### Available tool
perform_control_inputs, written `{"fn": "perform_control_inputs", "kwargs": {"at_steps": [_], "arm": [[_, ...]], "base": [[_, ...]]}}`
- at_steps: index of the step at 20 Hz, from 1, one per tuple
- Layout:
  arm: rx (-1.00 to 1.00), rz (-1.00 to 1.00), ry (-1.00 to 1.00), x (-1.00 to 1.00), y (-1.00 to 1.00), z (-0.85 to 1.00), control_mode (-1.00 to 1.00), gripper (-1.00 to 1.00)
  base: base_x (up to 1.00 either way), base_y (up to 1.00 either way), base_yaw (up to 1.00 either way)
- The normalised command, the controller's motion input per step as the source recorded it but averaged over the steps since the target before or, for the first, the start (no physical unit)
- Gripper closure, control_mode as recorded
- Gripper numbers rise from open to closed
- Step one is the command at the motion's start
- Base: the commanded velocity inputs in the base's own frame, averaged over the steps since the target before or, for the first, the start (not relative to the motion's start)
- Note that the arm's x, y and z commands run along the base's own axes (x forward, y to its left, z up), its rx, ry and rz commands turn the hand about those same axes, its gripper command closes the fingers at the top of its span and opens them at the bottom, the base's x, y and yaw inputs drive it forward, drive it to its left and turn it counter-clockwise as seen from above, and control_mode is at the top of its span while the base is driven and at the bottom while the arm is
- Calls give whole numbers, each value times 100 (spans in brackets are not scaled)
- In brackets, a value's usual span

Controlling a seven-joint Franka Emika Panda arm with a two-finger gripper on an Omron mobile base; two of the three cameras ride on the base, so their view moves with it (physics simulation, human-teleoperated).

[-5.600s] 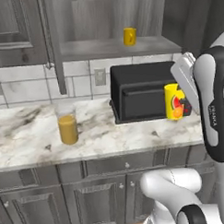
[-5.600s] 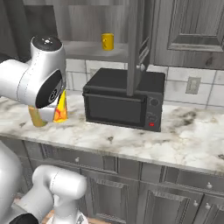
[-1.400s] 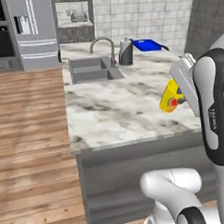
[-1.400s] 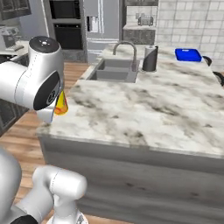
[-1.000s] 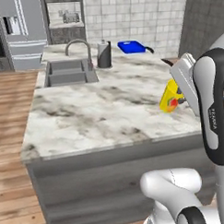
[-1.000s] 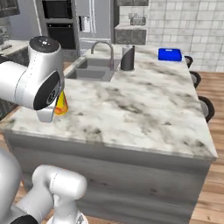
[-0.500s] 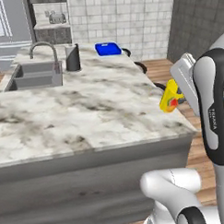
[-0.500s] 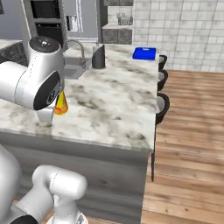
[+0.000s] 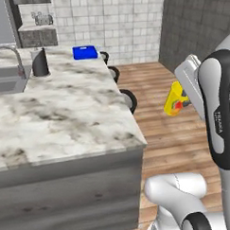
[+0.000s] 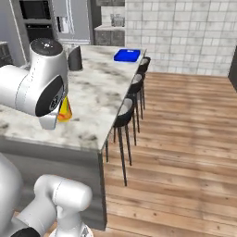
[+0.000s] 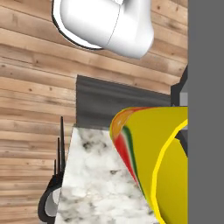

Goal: There is a tray on the dining counter. Grab the cup, mug, and pitcher and place them on the tray. The pitcher may be placed next to the tray if it cannot fit the tray.

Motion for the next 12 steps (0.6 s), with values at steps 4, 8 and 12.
{"fn": "perform_control_inputs", "kwargs": {"at_steps": [4,8,12], "arm": [[0,0,0,0,0,0,100,100],[0,0,0,0,0,0,100,100],[0,0,0,0,0,0,100,100]], "base": [[6,-100,1],[6,-100,1],[19,-100,2]]}}
